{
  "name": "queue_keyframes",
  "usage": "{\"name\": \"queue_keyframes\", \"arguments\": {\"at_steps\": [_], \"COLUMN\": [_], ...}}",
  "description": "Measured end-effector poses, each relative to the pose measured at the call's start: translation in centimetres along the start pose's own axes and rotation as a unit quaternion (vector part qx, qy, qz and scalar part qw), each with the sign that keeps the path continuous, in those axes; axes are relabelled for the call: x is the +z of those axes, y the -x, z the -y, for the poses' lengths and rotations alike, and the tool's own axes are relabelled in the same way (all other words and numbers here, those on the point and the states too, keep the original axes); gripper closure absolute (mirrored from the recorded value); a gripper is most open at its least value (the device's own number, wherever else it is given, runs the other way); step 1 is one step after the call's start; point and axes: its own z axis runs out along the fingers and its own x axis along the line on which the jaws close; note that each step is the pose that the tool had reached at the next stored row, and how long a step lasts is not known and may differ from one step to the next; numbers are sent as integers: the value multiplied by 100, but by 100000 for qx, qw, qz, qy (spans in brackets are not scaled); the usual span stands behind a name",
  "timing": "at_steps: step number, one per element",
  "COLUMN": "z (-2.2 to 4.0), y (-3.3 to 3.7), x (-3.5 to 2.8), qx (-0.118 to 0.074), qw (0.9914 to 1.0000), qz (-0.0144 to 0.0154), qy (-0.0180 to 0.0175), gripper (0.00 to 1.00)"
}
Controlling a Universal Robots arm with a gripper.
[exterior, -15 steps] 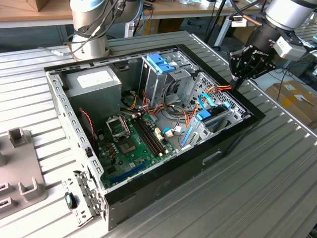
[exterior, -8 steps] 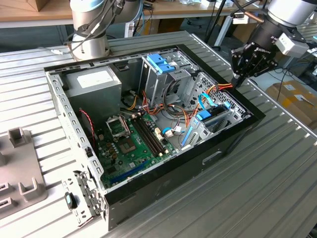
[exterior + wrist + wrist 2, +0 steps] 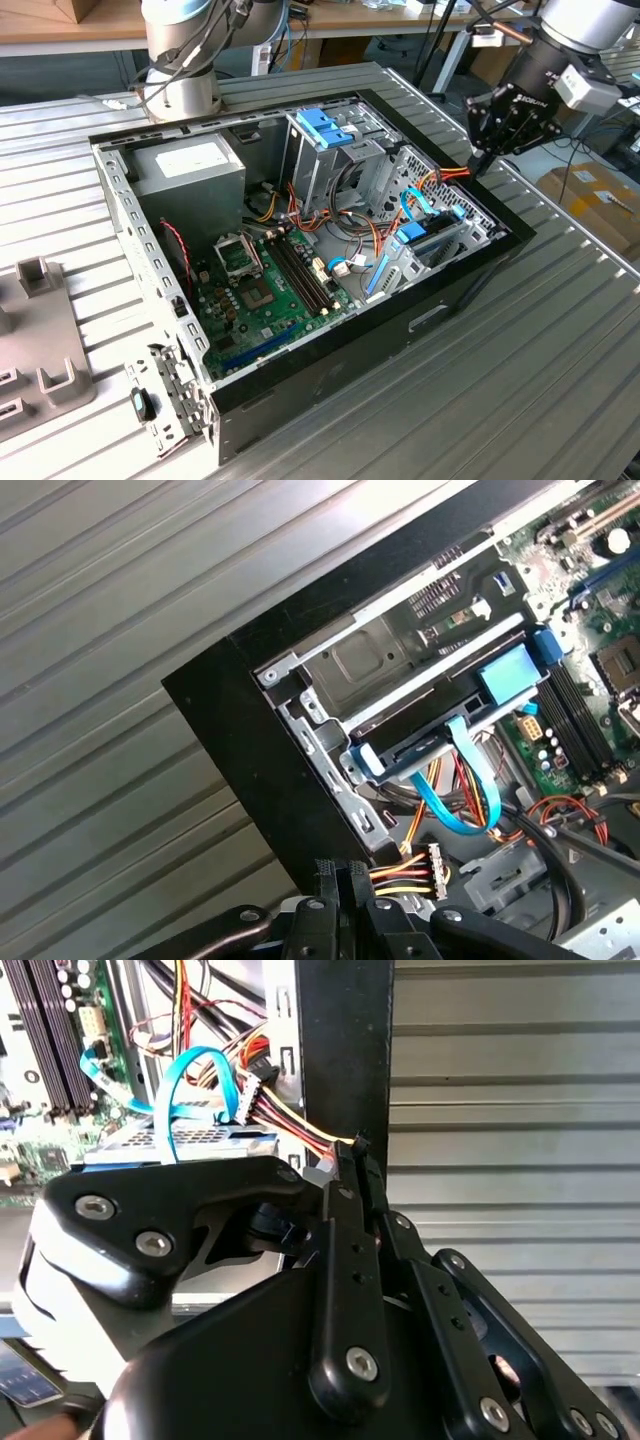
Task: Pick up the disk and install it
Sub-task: 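Insert the second disk wire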
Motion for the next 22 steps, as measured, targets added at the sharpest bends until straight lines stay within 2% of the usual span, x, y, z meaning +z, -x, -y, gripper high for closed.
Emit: {"name": "queue_keyframes", "arguments": {"at_steps": [4,6,10,12,15,22], "z": [0,0,-1,-2,-3,-3], "y": [0,0,0,1,3,3], "x": [3,7,11,13,13,14], "qx": [2799,4576,7767,8952,10001,10031], "qw": [99961,99895,99697,99597,99497,99494], "qz": [-83,-133,-222,-246,-283,-283], "qy": [-109,-183,-315,-370,-405,-411], "gripper": [84,84,84,84,84,84]}}
